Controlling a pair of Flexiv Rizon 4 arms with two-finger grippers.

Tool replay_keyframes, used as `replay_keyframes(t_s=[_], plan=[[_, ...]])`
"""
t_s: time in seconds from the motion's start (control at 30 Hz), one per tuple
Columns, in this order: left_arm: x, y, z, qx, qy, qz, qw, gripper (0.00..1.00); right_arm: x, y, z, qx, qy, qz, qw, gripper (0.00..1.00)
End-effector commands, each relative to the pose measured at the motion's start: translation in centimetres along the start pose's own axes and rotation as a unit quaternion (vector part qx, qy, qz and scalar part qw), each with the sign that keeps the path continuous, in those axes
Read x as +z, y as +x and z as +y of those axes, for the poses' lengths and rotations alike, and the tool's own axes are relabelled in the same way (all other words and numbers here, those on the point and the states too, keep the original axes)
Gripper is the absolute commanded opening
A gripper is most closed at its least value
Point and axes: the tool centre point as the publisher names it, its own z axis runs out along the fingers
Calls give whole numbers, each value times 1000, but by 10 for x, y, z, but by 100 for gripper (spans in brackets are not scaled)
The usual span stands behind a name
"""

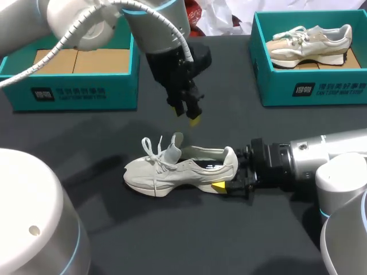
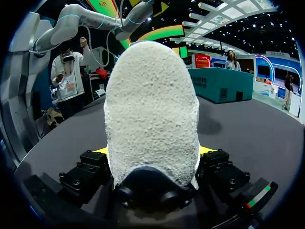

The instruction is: Take the shoe out of the shoebox, open the shoe tongue, remove and reinsert the insole, then place the shoe into the shoebox

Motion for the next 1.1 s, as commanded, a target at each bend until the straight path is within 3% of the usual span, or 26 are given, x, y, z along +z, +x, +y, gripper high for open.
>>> replay_keyframes(t_s=[0.03,0.1,0.13,0.2,0.27,0.63,0.7,0.93,1.1], plan=[[0,7,-8,102,-44,-11,994,39,0,0,-1,1,2,-1,1000,0],[1,10,-7,143,-48,-22,988,22,0,0,-1,1,2,-1,1000,0],[1,11,-6,162,-48,-27,985,0,0,0,-1,1,2,-1,1000,0],[5,13,-3,200,-55,-40,977,0,0,0,-1,1,2,-1,1000,0],[8,12,-5,157,-61,-67,983,0,0,0,-1,1,2,-1,1000,0],[8,12,-5,157,-61,-67,983,0,0,0,-1,1,2,-1,1000,0],[12,9,-4,180,-37,-60,981,0,0,0,-1,1,2,-1,1000,0],[40,9,-4,246,-11,-77,966,0,0,0,-1,1,2,-1,1000,0],[40,9,-4,246,-11,-77,966,0,0,0,-1,1,2,-1,1000,0]])
